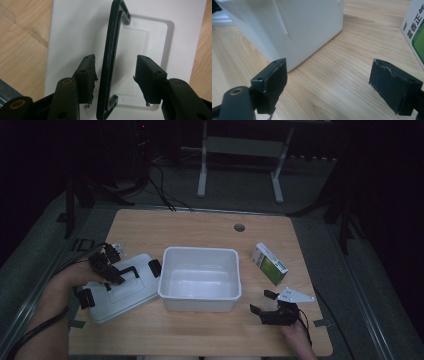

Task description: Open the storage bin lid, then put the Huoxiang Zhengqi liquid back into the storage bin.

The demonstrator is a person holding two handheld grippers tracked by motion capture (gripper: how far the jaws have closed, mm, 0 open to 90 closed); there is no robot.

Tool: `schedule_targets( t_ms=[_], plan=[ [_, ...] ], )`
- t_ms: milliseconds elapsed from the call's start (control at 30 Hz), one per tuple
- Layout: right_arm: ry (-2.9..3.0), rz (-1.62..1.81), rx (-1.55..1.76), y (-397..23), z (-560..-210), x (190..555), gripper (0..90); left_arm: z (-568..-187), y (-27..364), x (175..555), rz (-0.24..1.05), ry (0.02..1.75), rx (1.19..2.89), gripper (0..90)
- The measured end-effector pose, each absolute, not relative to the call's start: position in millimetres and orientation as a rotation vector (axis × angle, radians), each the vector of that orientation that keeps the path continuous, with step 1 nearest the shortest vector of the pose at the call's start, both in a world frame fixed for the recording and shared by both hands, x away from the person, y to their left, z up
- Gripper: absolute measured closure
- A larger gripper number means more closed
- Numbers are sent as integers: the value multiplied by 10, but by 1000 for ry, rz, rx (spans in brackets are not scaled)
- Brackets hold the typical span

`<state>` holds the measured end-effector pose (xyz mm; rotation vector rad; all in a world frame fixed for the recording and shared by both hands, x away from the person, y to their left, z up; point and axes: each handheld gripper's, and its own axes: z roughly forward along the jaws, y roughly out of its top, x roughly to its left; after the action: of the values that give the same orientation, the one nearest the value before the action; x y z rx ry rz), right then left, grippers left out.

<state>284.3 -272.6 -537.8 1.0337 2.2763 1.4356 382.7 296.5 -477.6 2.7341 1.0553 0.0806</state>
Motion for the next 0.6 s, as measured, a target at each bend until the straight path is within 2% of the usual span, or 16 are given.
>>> schedule_targets(
  t_ms=[333,533,567,600],
  plan=[
    [2339,1434,1027,-2721,-5160,2803,124,-4760,2997,3831,97,1106,2689,464],
    [2338,1407,1024,-2815,-4914,2863,137,-4753,2987,3826,81,1108,2659,423],
    [2334,1404,1017,-2840,-4860,2876,150,-4760,2988,3824,78,1108,2663,423],
    [2332,1384,1019,-2892,-4750,2908,203,-4767,2987,3819,72,1107,2663,423]
  ],
)
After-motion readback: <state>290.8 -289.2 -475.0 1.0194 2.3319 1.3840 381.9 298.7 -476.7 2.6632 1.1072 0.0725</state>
